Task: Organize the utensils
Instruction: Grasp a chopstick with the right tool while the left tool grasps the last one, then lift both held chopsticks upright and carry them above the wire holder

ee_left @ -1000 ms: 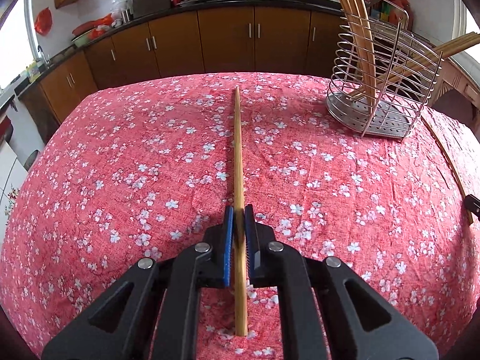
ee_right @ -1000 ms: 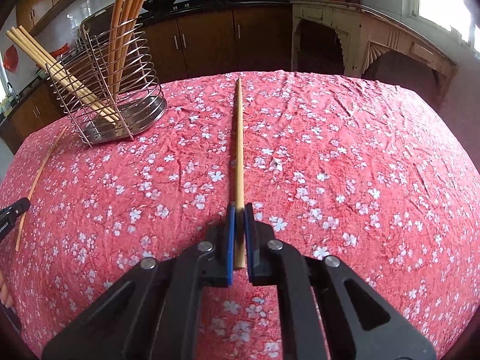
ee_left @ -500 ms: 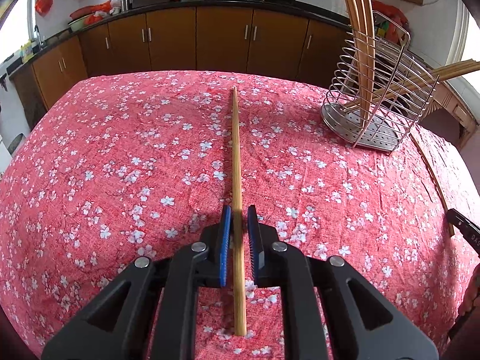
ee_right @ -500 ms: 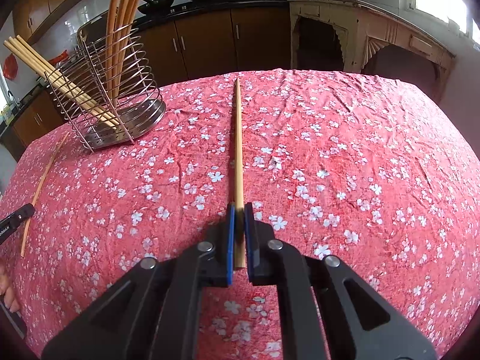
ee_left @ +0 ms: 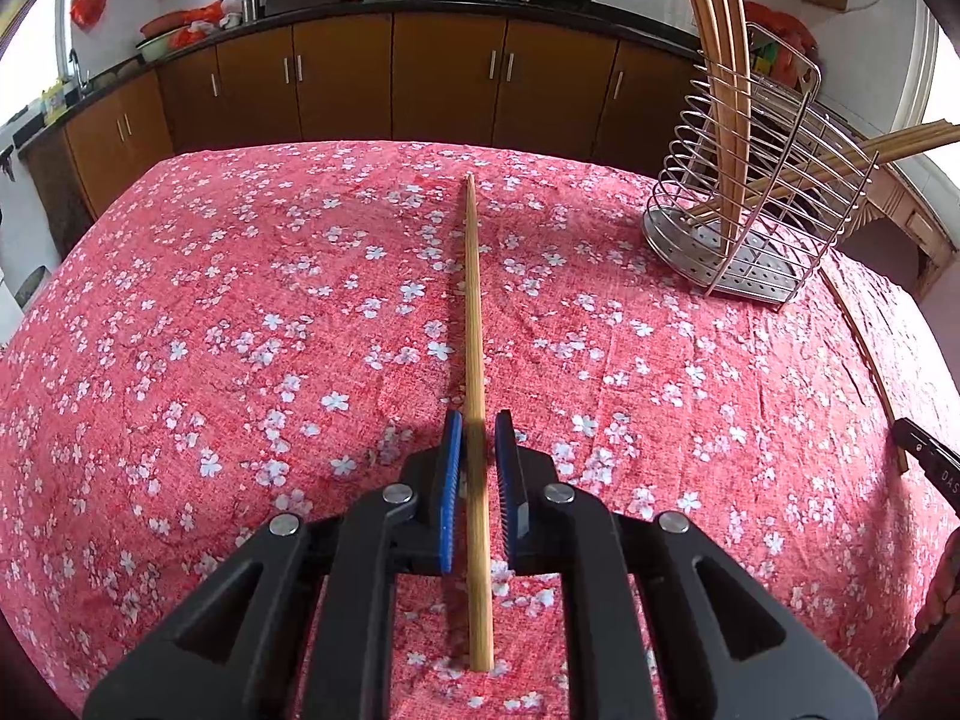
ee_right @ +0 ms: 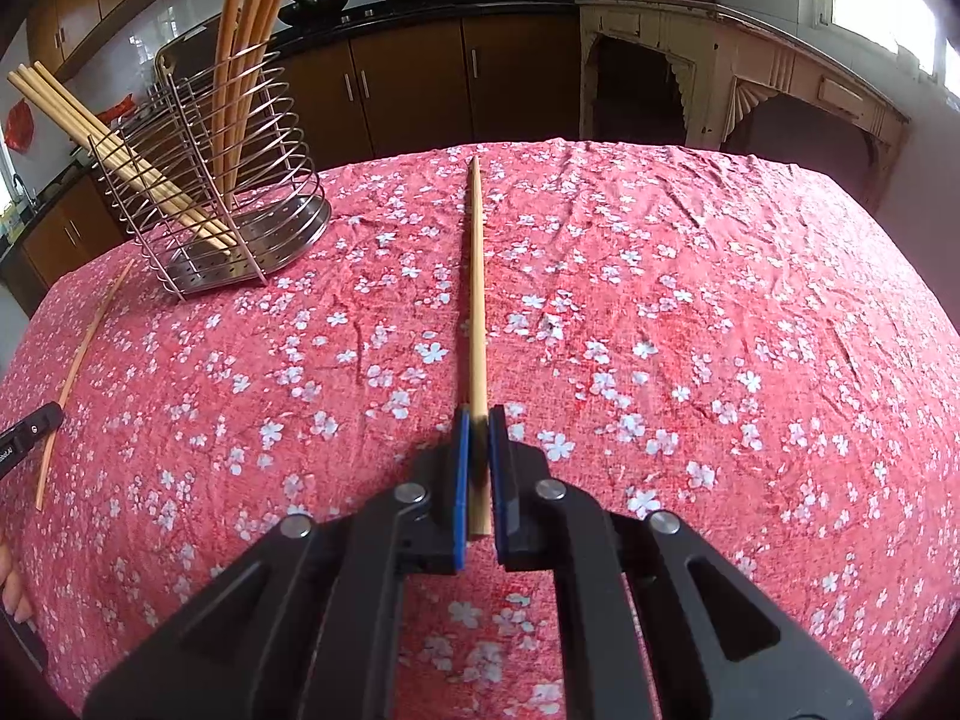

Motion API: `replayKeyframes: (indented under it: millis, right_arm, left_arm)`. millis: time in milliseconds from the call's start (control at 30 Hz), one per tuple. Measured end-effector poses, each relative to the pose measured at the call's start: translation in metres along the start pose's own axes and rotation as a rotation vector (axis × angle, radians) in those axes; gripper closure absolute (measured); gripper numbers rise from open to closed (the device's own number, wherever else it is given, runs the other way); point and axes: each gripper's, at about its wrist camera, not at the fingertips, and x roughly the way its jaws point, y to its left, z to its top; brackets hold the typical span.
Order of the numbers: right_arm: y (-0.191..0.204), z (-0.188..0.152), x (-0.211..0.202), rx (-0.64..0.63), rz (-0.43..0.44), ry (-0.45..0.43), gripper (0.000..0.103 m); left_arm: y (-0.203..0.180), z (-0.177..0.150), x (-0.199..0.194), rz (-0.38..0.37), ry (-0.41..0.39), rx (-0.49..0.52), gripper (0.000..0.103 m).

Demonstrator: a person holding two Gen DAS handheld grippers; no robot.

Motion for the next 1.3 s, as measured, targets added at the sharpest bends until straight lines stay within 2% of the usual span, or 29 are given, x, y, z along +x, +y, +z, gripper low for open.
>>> replayKeyframes:
  millis: [700, 900, 1067, 1300]
  right_arm:
    - [-0.003, 0.000, 0.001, 0.015, 0.012, 0.001, 0.095]
    - [-0.004, 0.000, 0.000, 0.029, 0.025, 0.007, 0.095]
    - [0.002, -0.007, -0.007, -0.003, -0.002, 0.017, 0.095]
    - [0.004, -0.013, -0.014, -0.020, -0.015, 0.035, 0.095]
  left_arm:
    - [0.002, -0.001, 0.000, -0.003, 0.000, -0.003, 0.091]
    - [-0.004, -0.002, 0.000, 0.026, 0.002, 0.028, 0.090]
    - [-0.011, -0.008, -0.004, 0.073, 0.006, 0.080, 0.088]
    - [-0.014, -0.014, -0.008, 0.108, 0.007, 0.088, 0.087]
